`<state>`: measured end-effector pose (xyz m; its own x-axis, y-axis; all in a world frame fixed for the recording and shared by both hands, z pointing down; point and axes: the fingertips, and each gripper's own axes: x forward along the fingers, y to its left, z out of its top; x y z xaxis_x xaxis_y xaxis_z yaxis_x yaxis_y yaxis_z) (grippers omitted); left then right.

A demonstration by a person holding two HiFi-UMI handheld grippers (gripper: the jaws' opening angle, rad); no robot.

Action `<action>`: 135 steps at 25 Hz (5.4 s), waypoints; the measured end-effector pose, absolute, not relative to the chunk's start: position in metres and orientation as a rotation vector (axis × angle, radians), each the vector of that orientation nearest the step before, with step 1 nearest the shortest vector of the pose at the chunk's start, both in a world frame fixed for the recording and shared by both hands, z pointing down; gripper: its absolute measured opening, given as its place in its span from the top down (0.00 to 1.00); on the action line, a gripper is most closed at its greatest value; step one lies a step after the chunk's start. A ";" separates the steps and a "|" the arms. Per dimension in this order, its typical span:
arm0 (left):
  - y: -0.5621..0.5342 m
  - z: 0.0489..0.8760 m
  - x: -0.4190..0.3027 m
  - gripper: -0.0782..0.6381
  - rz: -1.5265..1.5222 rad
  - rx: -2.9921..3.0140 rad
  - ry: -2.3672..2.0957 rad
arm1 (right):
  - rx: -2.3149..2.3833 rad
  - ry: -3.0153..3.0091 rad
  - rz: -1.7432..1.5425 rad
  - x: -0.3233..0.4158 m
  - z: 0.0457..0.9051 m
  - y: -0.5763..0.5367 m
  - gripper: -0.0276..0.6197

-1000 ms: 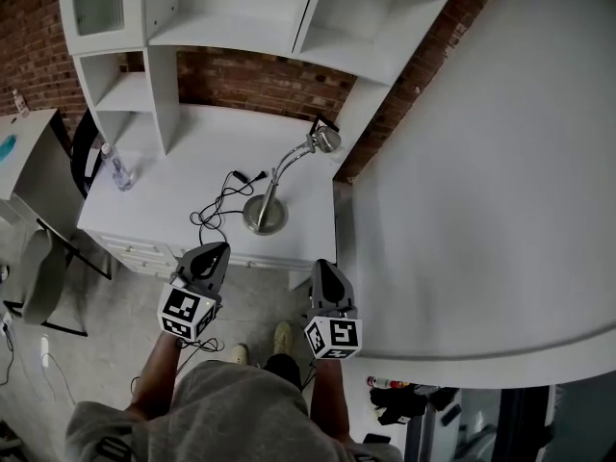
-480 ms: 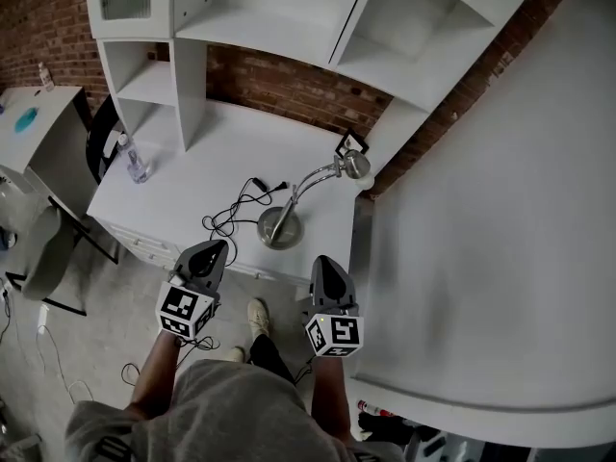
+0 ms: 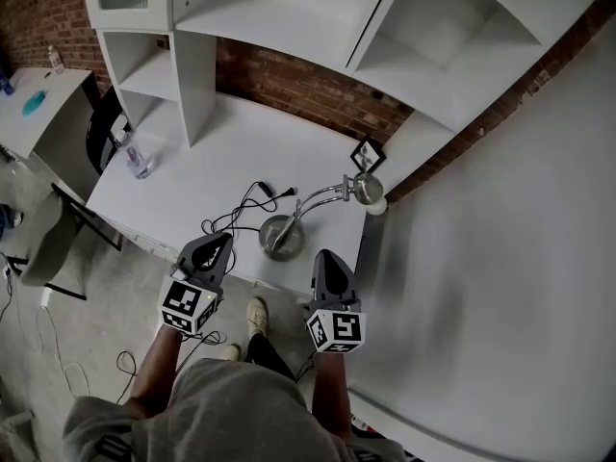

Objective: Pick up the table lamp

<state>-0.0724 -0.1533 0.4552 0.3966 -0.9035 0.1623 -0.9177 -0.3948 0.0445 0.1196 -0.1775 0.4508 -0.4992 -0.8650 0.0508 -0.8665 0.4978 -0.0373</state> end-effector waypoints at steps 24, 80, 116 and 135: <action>-0.202 0.523 -0.087 0.89 0.306 2.360 -1.662 | 1.392 -2.669 0.302 0.094 0.533 -0.243 0.92; -0.225 0.551 -0.121 0.89 0.320 2.146 -1.803 | 1.062 -2.730 0.257 0.025 0.580 -0.301 0.73; -0.217 0.565 -0.140 0.89 0.310 1.990 -1.910 | 0.936 -2.765 0.166 -0.002 0.589 -0.318 0.74; -0.208 0.566 -0.136 0.89 0.309 1.997 -1.899 | 0.918 -2.797 0.043 -0.001 0.583 -0.318 0.92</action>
<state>-0.1359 -0.2078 0.5662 0.0694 -0.9132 0.4016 -0.9934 -0.0266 0.1114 -0.0013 -0.3176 0.5833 -0.7881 -0.5836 0.1955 -0.5894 0.8072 0.0337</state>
